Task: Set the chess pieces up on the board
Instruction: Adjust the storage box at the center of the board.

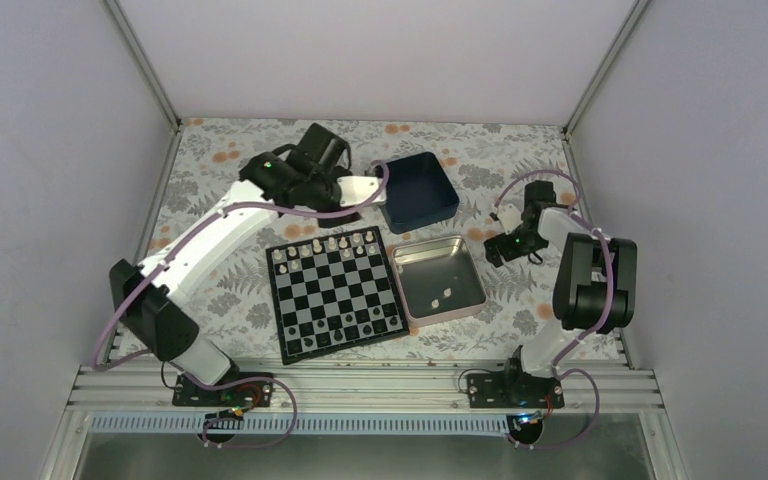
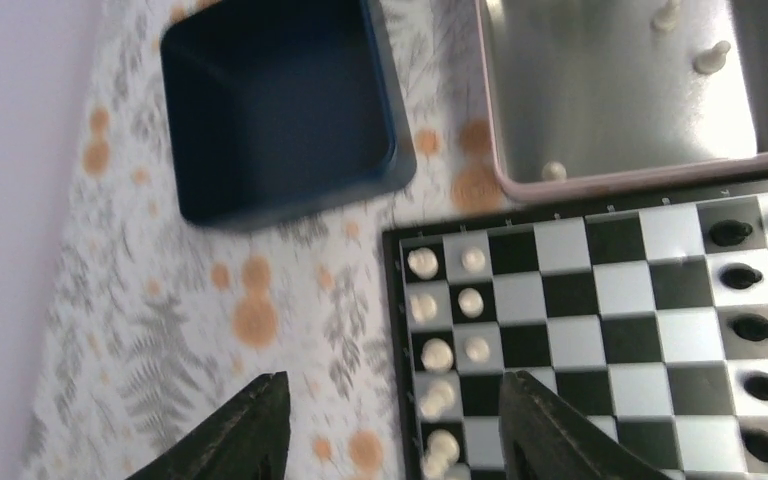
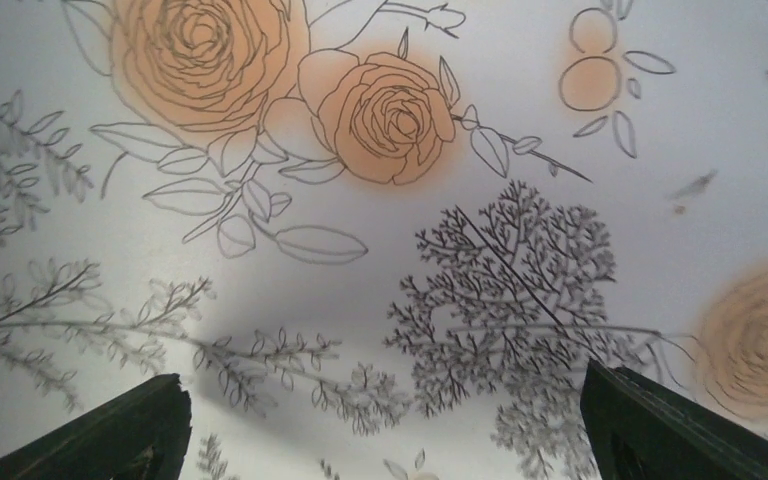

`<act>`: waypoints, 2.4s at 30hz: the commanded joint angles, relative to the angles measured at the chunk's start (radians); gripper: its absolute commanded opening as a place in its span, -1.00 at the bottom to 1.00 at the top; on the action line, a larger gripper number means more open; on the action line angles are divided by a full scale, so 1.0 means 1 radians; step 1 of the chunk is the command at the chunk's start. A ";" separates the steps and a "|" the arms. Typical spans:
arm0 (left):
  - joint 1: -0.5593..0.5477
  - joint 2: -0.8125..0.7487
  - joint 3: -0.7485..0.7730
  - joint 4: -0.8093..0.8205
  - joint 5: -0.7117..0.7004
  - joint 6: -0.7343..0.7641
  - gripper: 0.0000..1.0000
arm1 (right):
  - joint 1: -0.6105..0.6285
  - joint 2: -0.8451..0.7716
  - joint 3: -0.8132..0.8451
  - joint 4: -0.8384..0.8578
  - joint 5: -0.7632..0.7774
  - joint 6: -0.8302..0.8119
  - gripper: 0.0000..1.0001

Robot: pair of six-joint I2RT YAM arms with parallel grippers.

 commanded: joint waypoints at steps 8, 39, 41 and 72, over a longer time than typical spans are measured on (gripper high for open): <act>-0.167 0.394 0.235 0.076 -0.075 -0.048 -0.95 | 0.006 -0.255 -0.061 -0.226 0.071 -0.150 0.07; -0.196 0.755 0.542 -0.079 -0.101 -0.015 -0.95 | 0.259 -0.375 -0.213 -0.504 -0.097 -0.367 -0.92; -0.197 0.766 0.554 -0.102 -0.092 -0.009 -0.96 | 0.268 -0.372 -0.224 -0.503 -0.100 -0.361 -0.92; -0.222 0.778 0.519 -0.246 -0.040 0.033 -0.95 | 0.268 -0.278 -0.123 -0.293 -0.019 -0.217 -0.92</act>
